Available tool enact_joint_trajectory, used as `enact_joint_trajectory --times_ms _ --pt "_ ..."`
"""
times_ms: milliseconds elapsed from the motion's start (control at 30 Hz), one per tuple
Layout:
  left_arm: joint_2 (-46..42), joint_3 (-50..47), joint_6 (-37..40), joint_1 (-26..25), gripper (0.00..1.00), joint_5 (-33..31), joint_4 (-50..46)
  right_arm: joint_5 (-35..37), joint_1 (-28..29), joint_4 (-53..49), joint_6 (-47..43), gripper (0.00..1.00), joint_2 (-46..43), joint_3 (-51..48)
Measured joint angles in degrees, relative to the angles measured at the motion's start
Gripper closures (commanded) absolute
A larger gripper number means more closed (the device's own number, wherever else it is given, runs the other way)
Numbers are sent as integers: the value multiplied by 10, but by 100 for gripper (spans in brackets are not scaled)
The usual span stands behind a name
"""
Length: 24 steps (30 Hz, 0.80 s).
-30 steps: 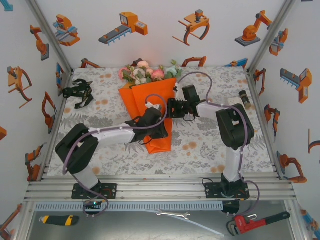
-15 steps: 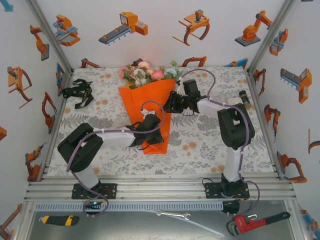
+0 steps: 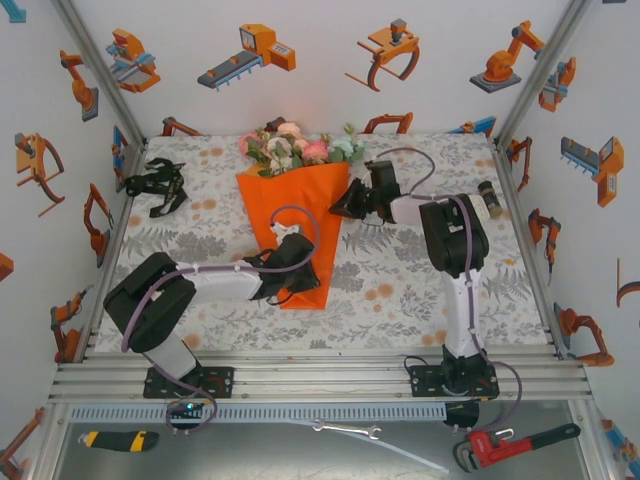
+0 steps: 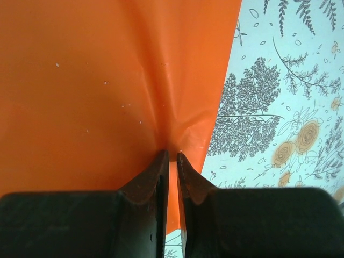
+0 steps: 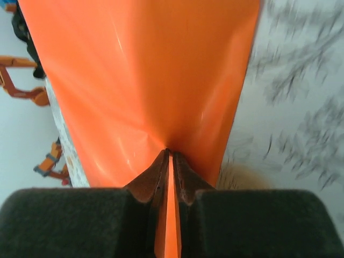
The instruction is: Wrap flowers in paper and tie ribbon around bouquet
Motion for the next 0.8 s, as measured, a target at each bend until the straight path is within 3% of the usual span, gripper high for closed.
enact_joint_trajectory --times_ms 600,733,800 --pt "-32 -35 -14 -1 80 -6 6 64 -43 -115 19 75 177 331" --pt "-52 -42 -14 -1 73 -7 -13 59 -48 -136 18 73 170 346" --pt "-70 -44 -12 -1 70 -10 -28 52 -49 -133 18 73 135 308"
